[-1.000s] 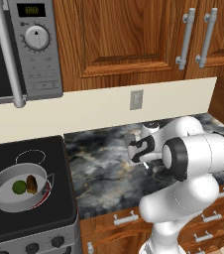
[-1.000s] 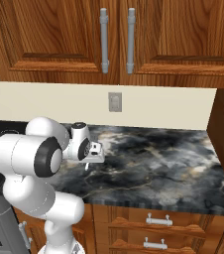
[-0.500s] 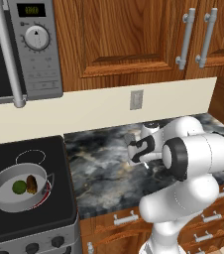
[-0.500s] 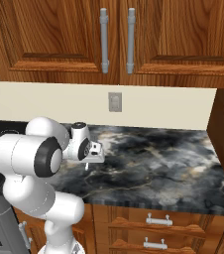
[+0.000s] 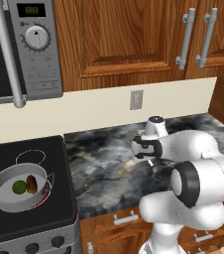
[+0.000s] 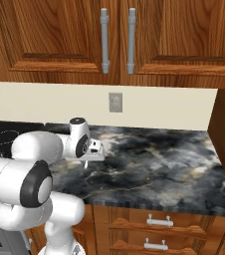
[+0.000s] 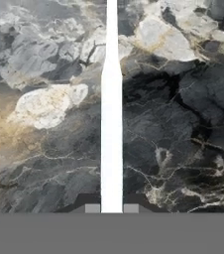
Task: Put the sweet potato and lime in the pot. Retrieve the spatula and lightly stir the vegetables in the pot.
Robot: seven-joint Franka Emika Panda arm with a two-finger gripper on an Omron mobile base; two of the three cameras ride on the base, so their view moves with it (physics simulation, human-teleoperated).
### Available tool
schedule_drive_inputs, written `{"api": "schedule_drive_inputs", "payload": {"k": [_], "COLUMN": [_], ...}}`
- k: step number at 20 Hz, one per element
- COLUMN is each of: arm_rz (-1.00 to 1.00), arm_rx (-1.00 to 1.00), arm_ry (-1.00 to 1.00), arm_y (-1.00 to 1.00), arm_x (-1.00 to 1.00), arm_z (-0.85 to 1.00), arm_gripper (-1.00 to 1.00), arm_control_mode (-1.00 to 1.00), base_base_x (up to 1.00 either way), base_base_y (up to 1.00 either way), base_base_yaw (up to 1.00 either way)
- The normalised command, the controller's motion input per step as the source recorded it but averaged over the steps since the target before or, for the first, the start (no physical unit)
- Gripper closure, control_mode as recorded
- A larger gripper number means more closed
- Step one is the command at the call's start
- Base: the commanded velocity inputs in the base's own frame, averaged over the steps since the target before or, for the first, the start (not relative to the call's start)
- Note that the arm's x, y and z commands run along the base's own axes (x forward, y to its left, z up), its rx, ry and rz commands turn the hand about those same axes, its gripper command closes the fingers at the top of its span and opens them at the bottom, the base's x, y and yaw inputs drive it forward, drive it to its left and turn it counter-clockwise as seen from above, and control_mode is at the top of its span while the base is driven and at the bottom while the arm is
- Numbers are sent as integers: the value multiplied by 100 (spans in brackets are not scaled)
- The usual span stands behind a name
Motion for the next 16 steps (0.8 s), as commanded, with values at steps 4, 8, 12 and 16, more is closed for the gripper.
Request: {"api": "schedule_drive_inputs", "payload": {"k": [4,8,12,16], "arm_rz": [0,2,7,9], "arm_rx": [0,0,0,0], "arm_ry": [0,0,-1,-9], "arm_y": [0,-4,-4,-10], "arm_x": [-58,-81,-97,-99], "arm_z": [87,88,73,61], "arm_gripper": [100,100,100,100], "arm_control_mode": [-100,-100,-100,-100], "base_base_x": [0,0,0,0], "base_base_y": [0,0,0,0], "base_base_yaw": [0,0,0,0]}}
